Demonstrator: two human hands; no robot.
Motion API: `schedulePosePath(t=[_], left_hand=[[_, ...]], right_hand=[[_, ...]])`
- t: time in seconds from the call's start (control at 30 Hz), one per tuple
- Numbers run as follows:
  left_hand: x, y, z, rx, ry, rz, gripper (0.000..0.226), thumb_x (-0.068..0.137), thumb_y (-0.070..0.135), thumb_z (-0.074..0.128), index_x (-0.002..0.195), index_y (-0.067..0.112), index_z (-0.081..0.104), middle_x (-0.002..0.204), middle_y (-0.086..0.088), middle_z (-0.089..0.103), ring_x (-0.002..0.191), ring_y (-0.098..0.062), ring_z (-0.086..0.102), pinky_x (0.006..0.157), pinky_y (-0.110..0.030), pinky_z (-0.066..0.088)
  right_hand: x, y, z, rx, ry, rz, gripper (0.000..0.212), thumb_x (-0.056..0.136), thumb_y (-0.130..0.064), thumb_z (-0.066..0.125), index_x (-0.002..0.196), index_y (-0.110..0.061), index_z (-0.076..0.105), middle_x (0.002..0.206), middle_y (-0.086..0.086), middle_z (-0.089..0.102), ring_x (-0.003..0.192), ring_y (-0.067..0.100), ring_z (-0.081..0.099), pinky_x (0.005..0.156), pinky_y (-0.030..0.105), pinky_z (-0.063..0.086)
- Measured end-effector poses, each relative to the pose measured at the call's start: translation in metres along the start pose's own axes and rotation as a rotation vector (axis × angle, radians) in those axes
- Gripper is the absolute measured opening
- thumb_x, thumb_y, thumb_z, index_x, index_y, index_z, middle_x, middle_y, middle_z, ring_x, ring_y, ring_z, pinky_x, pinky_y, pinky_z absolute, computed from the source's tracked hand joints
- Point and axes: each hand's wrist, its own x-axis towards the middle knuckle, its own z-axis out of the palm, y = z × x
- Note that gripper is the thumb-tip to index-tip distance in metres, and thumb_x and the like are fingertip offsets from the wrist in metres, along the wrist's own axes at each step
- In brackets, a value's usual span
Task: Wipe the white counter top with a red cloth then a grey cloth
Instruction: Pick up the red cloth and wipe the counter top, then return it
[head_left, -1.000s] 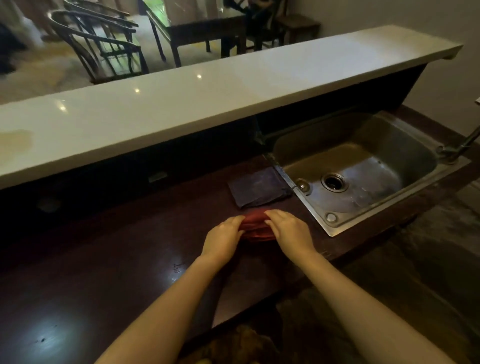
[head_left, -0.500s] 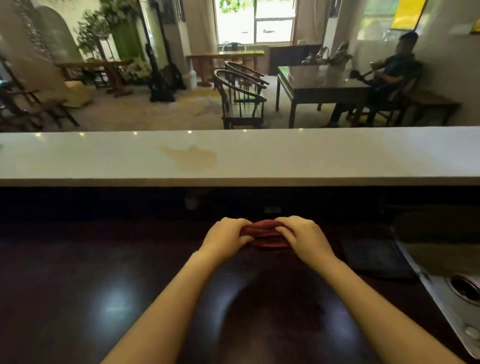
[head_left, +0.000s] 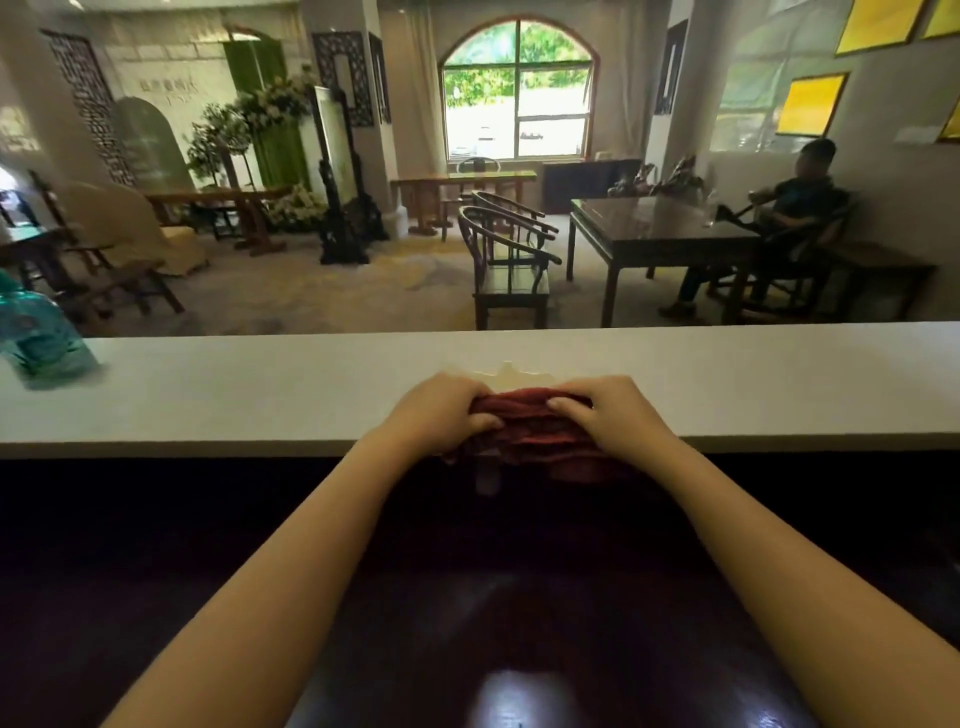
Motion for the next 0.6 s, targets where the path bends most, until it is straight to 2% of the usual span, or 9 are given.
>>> schedulePosePath(t=[0.1,0.27,0.37,0.47,0.53,0.6], left_hand=[[0.021,-0.020,-0.021,0.031,0.000,0.008,0.024,0.085,0.029,0.060,0.102,0.014,0.068,0.097,-0.012,0.070,0.088,-0.028,0.061,0.076,-0.035,0.046],[0.058,-0.046,-0.038,-0.001,0.049,0.002,0.022,0.087,0.028,0.057,0.106,0.022,0.067,0.088,-0.005,0.072,0.069,-0.016,0.060,0.069,-0.032,0.050],[0.078,-0.057,-0.035,0.001,0.114,0.012,0.026,0.088,0.028,0.054,0.112,0.029,0.064,0.081,0.000,0.072,0.063,-0.014,0.063,0.061,-0.028,0.047],[0.089,-0.063,-0.016,0.007,0.137,0.030,0.029,0.087,0.025,0.056,0.115,0.029,0.063,0.094,-0.002,0.072,0.081,-0.020,0.063,0.068,-0.028,0.042],[0.091,-0.067,0.007,0.030,0.046,0.004,0.030,0.086,0.024,0.057,0.116,0.027,0.062,0.106,-0.007,0.069,0.096,-0.028,0.061,0.076,-0.033,0.043],[0.091,-0.069,0.030,0.087,-0.102,-0.035,0.031,0.088,0.027,0.054,0.118,0.023,0.058,0.112,-0.009,0.066,0.103,-0.030,0.059,0.081,-0.035,0.044]], right_hand=[[0.034,-0.009,0.005,-0.019,0.004,0.019,0.025,0.090,-0.022,0.056,0.111,-0.014,0.068,0.107,0.008,0.072,0.097,0.022,0.062,0.088,0.033,0.045],[0.085,-0.008,0.010,-0.061,0.069,0.029,0.024,0.091,-0.023,0.054,0.111,-0.019,0.068,0.101,0.005,0.072,0.091,0.019,0.062,0.081,0.031,0.047],[0.107,-0.002,0.016,-0.131,0.101,0.005,0.024,0.093,-0.024,0.050,0.108,-0.021,0.067,0.098,0.006,0.071,0.088,0.021,0.061,0.080,0.037,0.052],[0.116,0.012,0.029,-0.192,0.100,-0.014,0.024,0.094,-0.024,0.046,0.107,-0.021,0.066,0.097,0.005,0.068,0.089,0.024,0.061,0.078,0.038,0.051],[0.111,0.026,0.044,-0.267,0.045,-0.004,0.025,0.094,-0.025,0.045,0.108,-0.021,0.065,0.100,0.006,0.068,0.092,0.025,0.058,0.077,0.037,0.050],[0.102,0.038,0.060,-0.336,-0.041,0.020,0.026,0.095,-0.027,0.043,0.110,-0.021,0.063,0.106,0.005,0.068,0.096,0.023,0.056,0.078,0.038,0.050]])
